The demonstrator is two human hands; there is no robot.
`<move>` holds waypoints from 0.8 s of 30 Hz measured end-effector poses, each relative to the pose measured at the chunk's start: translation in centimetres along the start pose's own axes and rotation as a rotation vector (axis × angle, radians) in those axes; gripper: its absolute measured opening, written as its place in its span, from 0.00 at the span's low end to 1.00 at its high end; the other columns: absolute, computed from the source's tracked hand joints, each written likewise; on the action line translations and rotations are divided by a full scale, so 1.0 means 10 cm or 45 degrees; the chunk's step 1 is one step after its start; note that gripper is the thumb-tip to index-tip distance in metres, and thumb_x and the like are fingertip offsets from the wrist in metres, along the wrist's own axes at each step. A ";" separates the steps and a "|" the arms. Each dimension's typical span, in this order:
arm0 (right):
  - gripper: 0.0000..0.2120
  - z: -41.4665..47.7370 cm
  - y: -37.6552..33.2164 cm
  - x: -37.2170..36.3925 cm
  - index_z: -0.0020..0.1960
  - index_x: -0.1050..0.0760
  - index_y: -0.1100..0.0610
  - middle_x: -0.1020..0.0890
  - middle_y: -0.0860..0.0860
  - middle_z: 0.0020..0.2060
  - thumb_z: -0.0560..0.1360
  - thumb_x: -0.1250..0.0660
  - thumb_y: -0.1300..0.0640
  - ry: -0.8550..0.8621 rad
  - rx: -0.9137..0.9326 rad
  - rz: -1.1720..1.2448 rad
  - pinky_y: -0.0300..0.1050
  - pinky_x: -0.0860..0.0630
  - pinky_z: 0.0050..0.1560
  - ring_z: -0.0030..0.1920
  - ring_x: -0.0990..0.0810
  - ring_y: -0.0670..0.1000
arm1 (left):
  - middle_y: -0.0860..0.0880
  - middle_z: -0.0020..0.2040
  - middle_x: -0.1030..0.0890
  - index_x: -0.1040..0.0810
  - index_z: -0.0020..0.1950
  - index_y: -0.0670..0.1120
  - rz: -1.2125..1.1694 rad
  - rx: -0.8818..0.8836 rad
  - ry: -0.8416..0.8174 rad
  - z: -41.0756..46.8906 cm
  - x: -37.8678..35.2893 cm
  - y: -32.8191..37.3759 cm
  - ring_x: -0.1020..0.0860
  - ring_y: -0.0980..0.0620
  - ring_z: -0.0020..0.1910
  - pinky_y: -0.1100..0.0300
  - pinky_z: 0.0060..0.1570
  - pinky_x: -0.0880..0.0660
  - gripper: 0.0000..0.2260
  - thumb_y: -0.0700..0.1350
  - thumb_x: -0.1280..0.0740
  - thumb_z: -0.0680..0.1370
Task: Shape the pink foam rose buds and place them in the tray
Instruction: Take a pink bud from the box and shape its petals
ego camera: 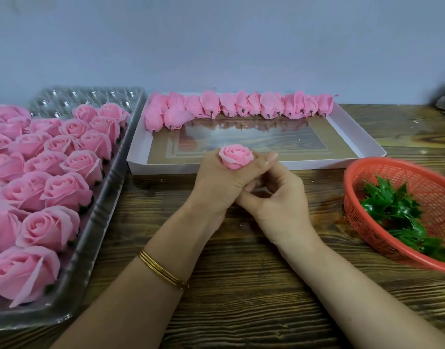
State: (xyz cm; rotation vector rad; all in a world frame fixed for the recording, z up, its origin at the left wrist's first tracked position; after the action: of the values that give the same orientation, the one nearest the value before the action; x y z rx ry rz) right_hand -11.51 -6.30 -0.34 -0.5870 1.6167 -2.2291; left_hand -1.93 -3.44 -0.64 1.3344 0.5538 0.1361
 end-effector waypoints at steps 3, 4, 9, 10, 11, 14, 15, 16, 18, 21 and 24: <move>0.25 0.01 0.00 0.01 0.51 0.22 0.40 0.22 0.44 0.32 0.66 0.23 0.67 0.002 0.004 0.012 0.45 0.22 0.42 0.35 0.26 0.45 | 0.49 0.30 0.21 0.20 0.39 0.41 0.000 0.038 -0.063 0.01 0.02 -0.01 0.23 0.56 0.30 0.64 0.34 0.24 0.11 0.44 0.23 0.62; 0.25 0.02 0.01 0.02 0.51 0.21 0.41 0.22 0.45 0.32 0.66 0.24 0.69 -0.001 0.000 0.020 0.45 0.22 0.42 0.36 0.25 0.47 | 0.50 0.31 0.20 0.19 0.40 0.42 0.005 0.054 -0.095 0.02 0.03 -0.01 0.22 0.56 0.31 0.62 0.36 0.23 0.11 0.44 0.23 0.62; 0.21 0.04 0.01 0.01 0.48 0.20 0.47 0.24 0.48 0.30 0.67 0.26 0.72 -0.080 -0.030 0.115 0.40 0.25 0.43 0.36 0.26 0.48 | 0.47 0.30 0.24 0.19 0.46 0.38 0.009 0.107 -0.198 0.05 0.10 -0.03 0.26 0.50 0.32 0.56 0.41 0.27 0.13 0.42 0.23 0.66; 0.20 0.04 0.01 0.00 0.50 0.19 0.50 0.24 0.53 0.31 0.67 0.27 0.73 -0.105 -0.039 0.143 0.41 0.26 0.45 0.37 0.26 0.50 | 0.48 0.30 0.23 0.19 0.47 0.36 0.011 0.109 -0.220 0.05 0.10 -0.02 0.26 0.50 0.33 0.57 0.40 0.26 0.13 0.41 0.24 0.67; 0.17 0.04 0.01 0.00 0.51 0.19 0.55 0.24 0.58 0.32 0.68 0.27 0.73 -0.129 -0.055 0.179 0.43 0.26 0.47 0.38 0.26 0.51 | 0.49 0.30 0.22 0.20 0.49 0.34 0.014 0.113 -0.240 0.05 0.11 -0.02 0.24 0.51 0.33 0.58 0.40 0.25 0.13 0.39 0.25 0.68; 0.12 0.04 0.05 0.00 0.53 0.21 0.67 0.24 0.67 0.35 0.70 0.29 0.73 -0.173 -0.119 0.252 0.47 0.28 0.50 0.41 0.27 0.54 | 0.48 0.33 0.21 0.23 0.51 0.28 0.025 0.140 -0.252 0.05 0.13 0.00 0.23 0.53 0.34 0.60 0.42 0.23 0.18 0.39 0.26 0.68; 0.11 0.03 0.05 0.00 0.52 0.22 0.70 0.24 0.70 0.37 0.70 0.30 0.73 -0.181 -0.137 0.258 0.50 0.28 0.51 0.41 0.27 0.55 | 0.47 0.33 0.21 0.23 0.51 0.28 0.036 0.147 -0.254 0.05 0.13 0.00 0.23 0.53 0.34 0.60 0.42 0.24 0.19 0.40 0.25 0.68; 0.10 0.03 0.04 -0.01 0.52 0.22 0.70 0.23 0.73 0.40 0.71 0.30 0.73 -0.188 -0.151 0.265 0.53 0.27 0.53 0.41 0.26 0.58 | 0.46 0.34 0.21 0.23 0.52 0.28 0.045 0.154 -0.255 0.04 0.13 0.00 0.23 0.54 0.34 0.61 0.41 0.24 0.21 0.40 0.23 0.68; 0.10 0.03 0.03 -0.02 0.52 0.19 0.67 0.22 0.75 0.45 0.71 0.31 0.73 -0.197 -0.187 0.289 0.64 0.27 0.57 0.42 0.24 0.66 | 0.47 0.35 0.20 0.21 0.53 0.29 0.035 0.165 -0.241 0.03 0.12 0.01 0.22 0.55 0.34 0.63 0.39 0.25 0.22 0.44 0.24 0.67; 0.12 0.03 0.07 -0.01 0.50 0.18 0.61 0.23 0.62 0.32 0.71 0.31 0.73 -0.194 -0.217 0.335 0.55 0.25 0.49 0.37 0.29 0.56 | 0.43 0.38 0.21 0.22 0.53 0.29 0.019 0.160 -0.191 0.03 0.12 0.02 0.23 0.53 0.36 0.63 0.40 0.23 0.23 0.46 0.24 0.68; 0.14 0.03 0.07 -0.01 0.50 0.20 0.60 0.26 0.52 0.32 0.68 0.28 0.73 -0.154 -0.195 0.307 0.43 0.28 0.44 0.37 0.28 0.50 | 0.41 0.37 0.25 0.22 0.51 0.29 0.006 0.146 -0.152 0.02 0.09 0.01 0.26 0.53 0.33 0.64 0.37 0.24 0.22 0.46 0.25 0.68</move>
State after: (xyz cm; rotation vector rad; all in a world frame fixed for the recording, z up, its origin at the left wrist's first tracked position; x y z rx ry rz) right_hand -11.23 -6.72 -0.95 -0.5242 1.7068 -1.8753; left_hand -0.97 -3.25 -0.78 1.4453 0.4626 0.0286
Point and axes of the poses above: each hand's wrist, its own z-axis towards the middle knuckle, its own x-axis out of the back of the hand, y = z × x, the point moved 4 cm from there along z, towards the middle knuckle
